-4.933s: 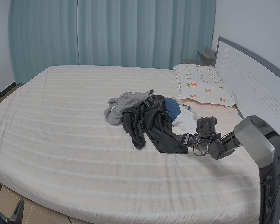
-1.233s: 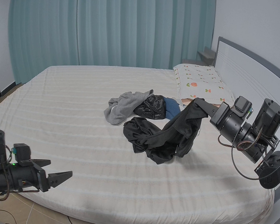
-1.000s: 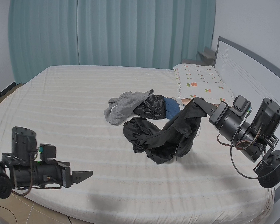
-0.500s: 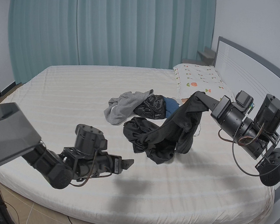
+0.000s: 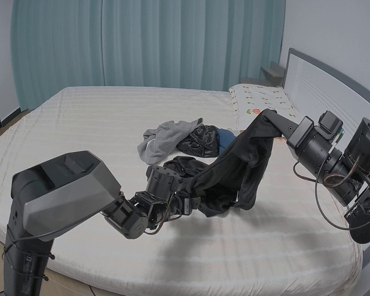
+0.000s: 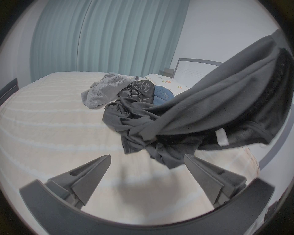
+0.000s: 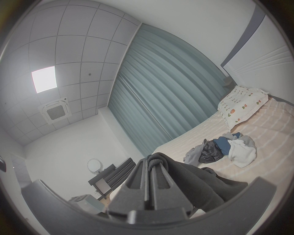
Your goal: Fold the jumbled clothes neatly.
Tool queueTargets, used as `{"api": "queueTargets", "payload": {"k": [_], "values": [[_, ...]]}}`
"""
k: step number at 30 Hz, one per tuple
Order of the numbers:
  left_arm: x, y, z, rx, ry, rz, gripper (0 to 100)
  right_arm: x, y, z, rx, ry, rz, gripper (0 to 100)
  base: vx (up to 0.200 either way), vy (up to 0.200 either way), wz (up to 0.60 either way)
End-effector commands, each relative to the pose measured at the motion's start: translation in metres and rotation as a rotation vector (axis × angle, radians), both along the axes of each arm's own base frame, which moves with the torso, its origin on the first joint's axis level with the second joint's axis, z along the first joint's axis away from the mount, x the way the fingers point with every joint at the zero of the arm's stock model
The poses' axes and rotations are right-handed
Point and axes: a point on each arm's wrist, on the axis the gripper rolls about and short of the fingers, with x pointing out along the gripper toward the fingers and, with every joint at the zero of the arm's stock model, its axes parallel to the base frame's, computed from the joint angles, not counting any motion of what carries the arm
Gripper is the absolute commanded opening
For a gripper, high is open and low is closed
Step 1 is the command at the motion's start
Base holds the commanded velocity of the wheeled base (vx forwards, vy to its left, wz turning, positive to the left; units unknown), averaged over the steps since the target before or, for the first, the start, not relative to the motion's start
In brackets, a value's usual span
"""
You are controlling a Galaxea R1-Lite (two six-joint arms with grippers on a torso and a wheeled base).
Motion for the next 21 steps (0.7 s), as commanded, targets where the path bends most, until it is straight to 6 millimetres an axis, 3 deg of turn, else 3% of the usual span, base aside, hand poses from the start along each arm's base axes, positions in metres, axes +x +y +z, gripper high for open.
{"api": "queueTargets", "payload": {"k": [1, 6, 15, 16, 21], "values": [[0.025, -0.016, -0.035, -0.003, 0.033, 0.038, 100, -0.007, -0.003, 0.011, 0.011, -0.034, 0.025, 0, 0.000, 0.000, 0.00], [0.043, -0.024, -0.036, -0.037, 0.022, 0.066, 100, -0.007, -0.003, 0.014, 0.013, -0.045, 0.036, 0, 0.000, 0.000, 0.00], [0.080, -0.033, -0.058, -0.036, -0.032, 0.188, 100, -0.002, -0.006, 0.011, 0.008, -0.037, 0.019, 0, 0.000, 0.000, 0.00], [0.082, -0.032, -0.058, -0.040, -0.035, 0.203, 0, -0.001, -0.007, 0.011, 0.008, -0.037, 0.014, 0, 0.000, 0.000, 0.00], [0.079, -0.019, -0.060, -0.021, -0.011, 0.259, 0, 0.005, -0.015, 0.007, 0.000, -0.024, -0.018, 0, 0.000, 0.000, 0.00]]}}
